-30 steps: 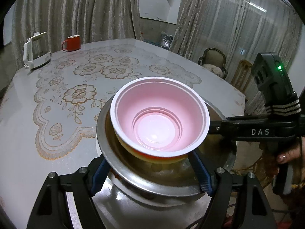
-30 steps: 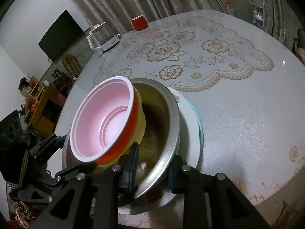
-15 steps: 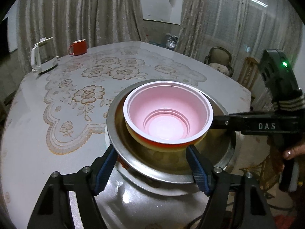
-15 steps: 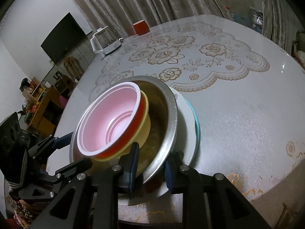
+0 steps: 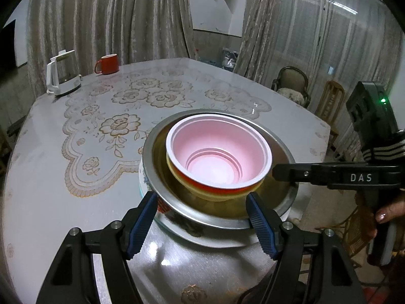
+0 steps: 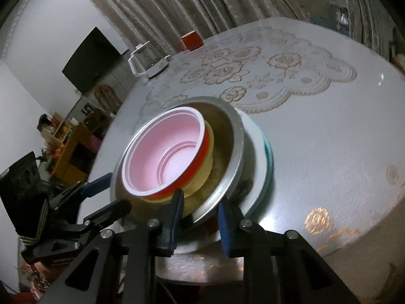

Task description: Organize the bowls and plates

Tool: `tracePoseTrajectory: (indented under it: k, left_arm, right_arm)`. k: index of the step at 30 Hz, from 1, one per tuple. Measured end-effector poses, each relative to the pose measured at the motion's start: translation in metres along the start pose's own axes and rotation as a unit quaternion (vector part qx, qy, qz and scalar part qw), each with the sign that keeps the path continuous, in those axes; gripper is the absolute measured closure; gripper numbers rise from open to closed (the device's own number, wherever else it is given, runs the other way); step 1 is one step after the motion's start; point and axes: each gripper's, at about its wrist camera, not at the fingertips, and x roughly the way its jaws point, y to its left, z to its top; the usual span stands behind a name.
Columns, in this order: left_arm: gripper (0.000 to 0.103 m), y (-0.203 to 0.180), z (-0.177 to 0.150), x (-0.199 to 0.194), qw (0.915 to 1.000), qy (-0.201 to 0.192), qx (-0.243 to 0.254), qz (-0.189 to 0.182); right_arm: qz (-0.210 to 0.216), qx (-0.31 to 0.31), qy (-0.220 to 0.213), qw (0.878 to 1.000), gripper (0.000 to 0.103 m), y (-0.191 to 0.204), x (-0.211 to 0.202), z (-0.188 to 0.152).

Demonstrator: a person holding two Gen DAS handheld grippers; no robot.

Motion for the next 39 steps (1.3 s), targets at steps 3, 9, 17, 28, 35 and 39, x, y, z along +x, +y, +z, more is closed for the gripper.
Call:
tracePoseTrajectory:
  k: [3, 9, 17, 28, 35, 39]
  left_arm:
    - [0.03, -0.002, -0.001, -0.002, 1.0, 0.0, 0.001, 0.007]
    - [0.023, -0.002, -0.007, -0.014, 0.9996, 0.001, -0.023, 0.017]
    - [0.006, -0.007, -0.021, -0.027, 0.998, 0.007, -0.05, 0.038]
    - [0.0, -0.025, -0.041, -0.051, 0.9938, -0.015, -0.043, 0.101]
    - [0.0, -0.032, -0.046, -0.057, 0.985, -0.022, -0.029, 0.168]
    - [0.0, -0.038, -0.05, -0.067, 0.9801, -0.05, -0.02, 0.191]
  right_arm:
    - [-0.002, 0.001, -0.006, 1.0, 0.078, 0.002, 0.0, -0.002]
    - [-0.047, -0.039, -0.028, 0.998, 0.069, 0.015, -0.01, -0.01]
    - [-0.099, -0.087, -0.077, 0.988, 0.063, 0.032, -0.029, -0.032]
    - [-0.145, -0.137, -0.133, 0.971, 0.036, 0.059, -0.046, -0.068]
    - [-0.164, -0.141, -0.141, 0.966, 0.034, 0.068, -0.049, -0.079]
    - [-0.182, -0.128, -0.157, 0.962, 0.025, 0.068, -0.054, -0.085]
